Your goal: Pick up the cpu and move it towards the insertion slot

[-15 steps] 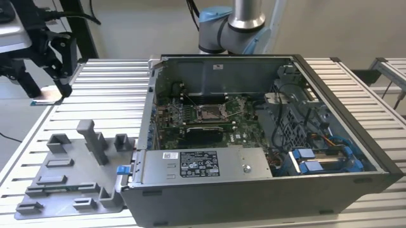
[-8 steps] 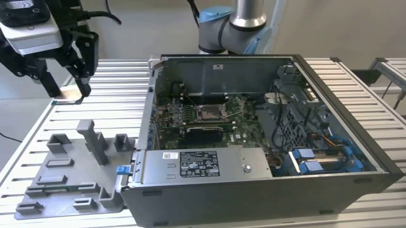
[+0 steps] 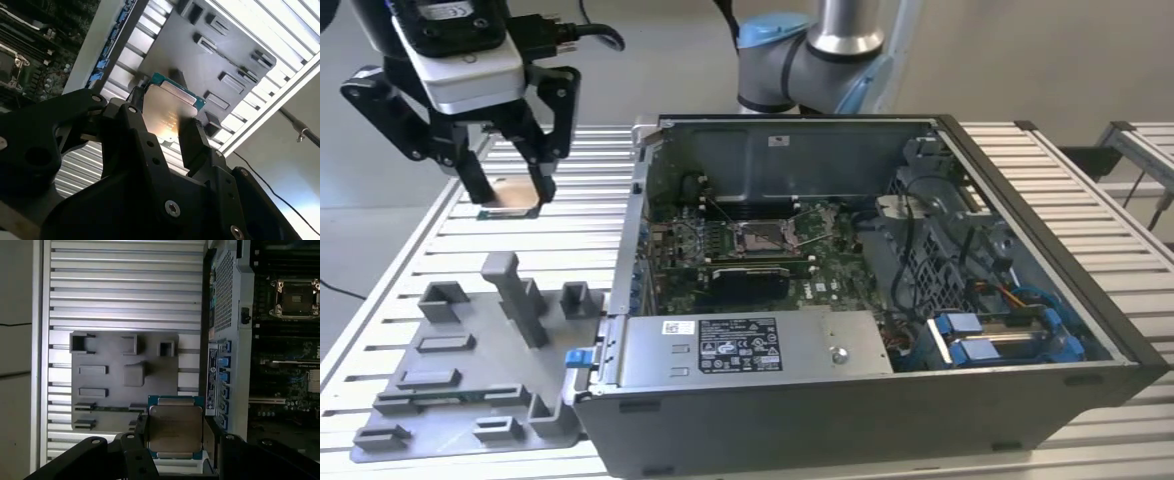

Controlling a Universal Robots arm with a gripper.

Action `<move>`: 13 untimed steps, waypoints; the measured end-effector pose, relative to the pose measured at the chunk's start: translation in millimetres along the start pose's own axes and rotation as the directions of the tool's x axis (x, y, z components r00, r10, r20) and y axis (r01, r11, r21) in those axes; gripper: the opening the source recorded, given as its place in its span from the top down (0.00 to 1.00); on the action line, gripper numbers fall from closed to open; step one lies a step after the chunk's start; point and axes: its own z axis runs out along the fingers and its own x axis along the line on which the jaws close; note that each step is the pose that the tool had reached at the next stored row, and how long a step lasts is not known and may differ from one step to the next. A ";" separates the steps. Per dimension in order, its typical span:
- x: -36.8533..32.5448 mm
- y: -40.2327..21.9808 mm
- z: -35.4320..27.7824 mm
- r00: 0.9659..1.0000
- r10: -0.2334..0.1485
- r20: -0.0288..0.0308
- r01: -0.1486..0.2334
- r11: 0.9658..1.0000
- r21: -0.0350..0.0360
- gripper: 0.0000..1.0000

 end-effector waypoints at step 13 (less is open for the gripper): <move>-54.9 -0.8 -0.3 1.000 -0.002 0.000 0.002 1.000 0.000 1.00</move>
